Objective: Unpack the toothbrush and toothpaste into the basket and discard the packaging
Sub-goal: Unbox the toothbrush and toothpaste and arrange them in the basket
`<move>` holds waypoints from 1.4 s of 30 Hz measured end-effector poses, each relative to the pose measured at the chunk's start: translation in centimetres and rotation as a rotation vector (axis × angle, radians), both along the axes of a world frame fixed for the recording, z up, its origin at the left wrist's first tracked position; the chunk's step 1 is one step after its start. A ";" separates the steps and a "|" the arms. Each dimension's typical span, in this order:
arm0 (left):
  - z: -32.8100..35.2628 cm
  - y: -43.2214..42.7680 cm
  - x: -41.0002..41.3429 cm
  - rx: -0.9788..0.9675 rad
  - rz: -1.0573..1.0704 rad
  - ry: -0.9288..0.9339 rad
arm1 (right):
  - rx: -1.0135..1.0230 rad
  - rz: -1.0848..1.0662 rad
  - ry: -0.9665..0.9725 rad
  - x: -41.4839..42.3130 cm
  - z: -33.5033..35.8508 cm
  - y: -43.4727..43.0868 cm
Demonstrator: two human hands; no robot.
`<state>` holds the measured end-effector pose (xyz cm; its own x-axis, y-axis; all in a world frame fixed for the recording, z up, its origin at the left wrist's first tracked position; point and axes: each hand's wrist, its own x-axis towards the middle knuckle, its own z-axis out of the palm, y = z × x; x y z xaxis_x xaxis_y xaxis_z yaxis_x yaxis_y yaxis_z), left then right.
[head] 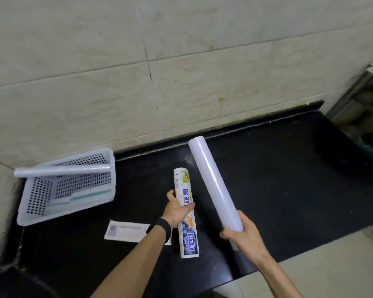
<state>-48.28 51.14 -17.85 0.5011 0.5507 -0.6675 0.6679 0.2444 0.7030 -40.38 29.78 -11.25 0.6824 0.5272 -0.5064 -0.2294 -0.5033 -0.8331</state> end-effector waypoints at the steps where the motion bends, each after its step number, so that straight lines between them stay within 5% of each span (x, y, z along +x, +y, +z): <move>1: -0.1 0.3 -0.3 -0.022 -0.004 0.008 | -0.008 0.005 0.002 -0.1 -0.1 0.1; 8: 3.2 3.7 -4.5 0.119 -0.043 0.024 | -0.033 0.148 -0.018 -0.7 -1.0 3.3; 13: 6.8 8.2 -11.5 0.423 -0.018 0.042 | -0.014 0.313 -0.055 -2.4 -0.6 8.8; 23: 5.5 17.2 -27.6 0.762 0.195 0.372 | 0.020 0.685 -0.294 -8.4 0.5 23.5; 30: 2.8 22.2 -31.1 0.755 0.172 0.572 | 0.002 0.863 -0.693 -11.1 -1.6 34.0; 35: 1.5 25.9 -31.6 0.691 0.147 0.544 | -0.094 0.947 -1.025 -12.6 -3.5 40.6; 42: -1.8 26.5 -32.0 0.628 0.131 0.529 | -0.140 1.048 -1.136 -13.7 -6.5 45.2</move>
